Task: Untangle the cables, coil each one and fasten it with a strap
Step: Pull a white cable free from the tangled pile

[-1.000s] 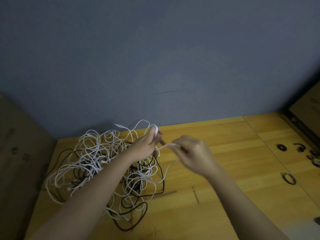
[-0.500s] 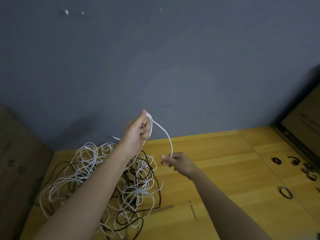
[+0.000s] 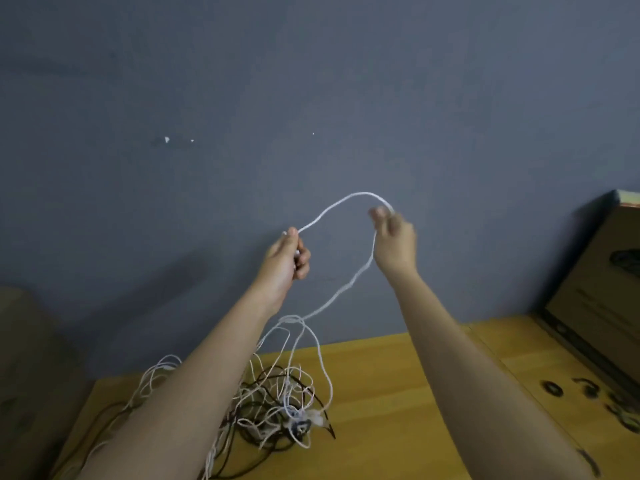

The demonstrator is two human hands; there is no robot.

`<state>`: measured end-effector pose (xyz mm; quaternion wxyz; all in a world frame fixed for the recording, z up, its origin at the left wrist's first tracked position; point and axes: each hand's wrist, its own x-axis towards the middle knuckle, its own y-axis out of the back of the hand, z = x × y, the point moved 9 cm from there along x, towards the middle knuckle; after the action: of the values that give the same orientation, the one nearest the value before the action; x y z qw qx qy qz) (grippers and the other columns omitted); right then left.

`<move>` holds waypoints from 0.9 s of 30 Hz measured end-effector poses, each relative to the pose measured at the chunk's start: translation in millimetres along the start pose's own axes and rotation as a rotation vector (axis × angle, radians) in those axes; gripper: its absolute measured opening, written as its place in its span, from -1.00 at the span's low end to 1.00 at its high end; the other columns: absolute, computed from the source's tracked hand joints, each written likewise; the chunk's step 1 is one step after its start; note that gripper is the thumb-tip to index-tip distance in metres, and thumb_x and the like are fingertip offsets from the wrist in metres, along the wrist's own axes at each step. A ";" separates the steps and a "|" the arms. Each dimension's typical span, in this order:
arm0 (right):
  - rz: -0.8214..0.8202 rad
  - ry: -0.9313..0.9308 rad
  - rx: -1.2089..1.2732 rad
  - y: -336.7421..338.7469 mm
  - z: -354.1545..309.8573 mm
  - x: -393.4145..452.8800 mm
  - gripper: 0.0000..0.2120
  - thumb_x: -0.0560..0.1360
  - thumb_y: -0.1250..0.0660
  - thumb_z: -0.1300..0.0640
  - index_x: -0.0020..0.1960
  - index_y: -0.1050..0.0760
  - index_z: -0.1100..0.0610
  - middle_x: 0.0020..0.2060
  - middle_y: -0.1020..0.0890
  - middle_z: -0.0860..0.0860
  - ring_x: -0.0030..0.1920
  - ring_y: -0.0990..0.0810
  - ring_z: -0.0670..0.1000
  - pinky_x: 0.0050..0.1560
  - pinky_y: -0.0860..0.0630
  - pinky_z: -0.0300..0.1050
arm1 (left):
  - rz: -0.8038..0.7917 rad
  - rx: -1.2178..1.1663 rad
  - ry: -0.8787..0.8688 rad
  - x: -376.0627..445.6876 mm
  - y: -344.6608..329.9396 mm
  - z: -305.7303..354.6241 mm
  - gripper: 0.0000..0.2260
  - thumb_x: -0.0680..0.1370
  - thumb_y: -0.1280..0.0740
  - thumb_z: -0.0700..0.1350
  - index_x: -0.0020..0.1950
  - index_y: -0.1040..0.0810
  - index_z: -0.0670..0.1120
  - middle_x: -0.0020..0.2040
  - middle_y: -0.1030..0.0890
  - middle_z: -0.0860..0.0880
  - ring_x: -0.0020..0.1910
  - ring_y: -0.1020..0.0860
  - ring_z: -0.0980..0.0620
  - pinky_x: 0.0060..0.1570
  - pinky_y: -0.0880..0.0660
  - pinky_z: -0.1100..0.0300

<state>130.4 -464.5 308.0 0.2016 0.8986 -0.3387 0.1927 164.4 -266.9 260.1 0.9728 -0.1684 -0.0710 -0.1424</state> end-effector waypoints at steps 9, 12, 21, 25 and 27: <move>0.021 0.310 0.299 23.2 -91.3 27.0 -0.79 0.60 -0.18 0.11 0.01 -0.60 0.10 -0.13 -0.66 -0.09 -0.14 -0.64 -0.14 -0.04 -0.57 -0.17 | -0.019 0.254 -0.089 -9.5 0.6 12.1 -0.75 0.67 -0.11 -0.10 -0.20 -0.35 -0.10 -0.40 -0.49 0.03 -0.46 -0.49 0.15 -0.36 -0.43 0.30; -0.133 -0.041 0.176 -10.1 0.2 -1.3 -0.73 0.65 -0.13 0.15 0.00 -0.57 0.27 -0.46 -0.61 -0.02 -0.51 -0.50 -0.23 -0.38 -0.42 -0.39 | -0.031 0.251 0.004 -22.9 8.6 -16.7 -0.73 0.68 -0.10 -0.12 -0.20 -0.40 -0.11 -0.39 -0.54 0.03 -0.35 -0.53 0.10 -0.29 -0.46 0.29; -0.467 -0.084 -0.483 -62.6 125.1 -124.7 -0.69 0.65 -0.09 -0.01 0.07 -0.54 0.12 -0.25 -0.60 0.12 -0.21 -0.55 0.19 -0.26 -0.37 -0.04 | -0.234 -0.132 0.354 -77.1 24.5 -80.2 -0.72 0.63 -0.09 -0.08 -0.18 -0.44 -0.18 -0.53 -0.22 0.08 -0.60 -0.14 0.19 -0.60 -0.09 0.36; -0.731 0.331 -0.837 -95.5 114.0 -194.5 -0.68 0.66 -0.01 -0.04 0.11 -0.46 0.12 -0.08 -0.63 0.15 -0.05 -0.58 0.24 -0.25 -0.33 -0.04 | -0.152 -0.321 0.361 -83.8 35.3 -84.3 -0.73 0.64 -0.07 -0.08 -0.05 -0.50 -0.18 -0.47 -0.30 0.07 -0.58 -0.19 0.21 -0.58 -0.11 0.38; -0.860 0.438 -0.767 -102.9 113.0 -232.0 -0.67 0.67 -0.01 -0.02 0.23 -0.43 0.13 -0.04 -0.62 0.18 -0.02 -0.56 0.24 -0.20 -0.35 -0.01 | -0.030 -0.202 0.292 -80.8 51.8 -86.5 -0.76 0.66 -0.07 -0.10 0.04 -0.50 -0.15 -0.35 -0.41 0.04 -0.55 -0.29 0.21 -0.54 -0.20 0.40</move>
<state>63.2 -326.1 76.7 0.6350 0.7577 0.0582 0.1387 111.0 -229.8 148.4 0.9487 -0.2415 0.0834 -0.1863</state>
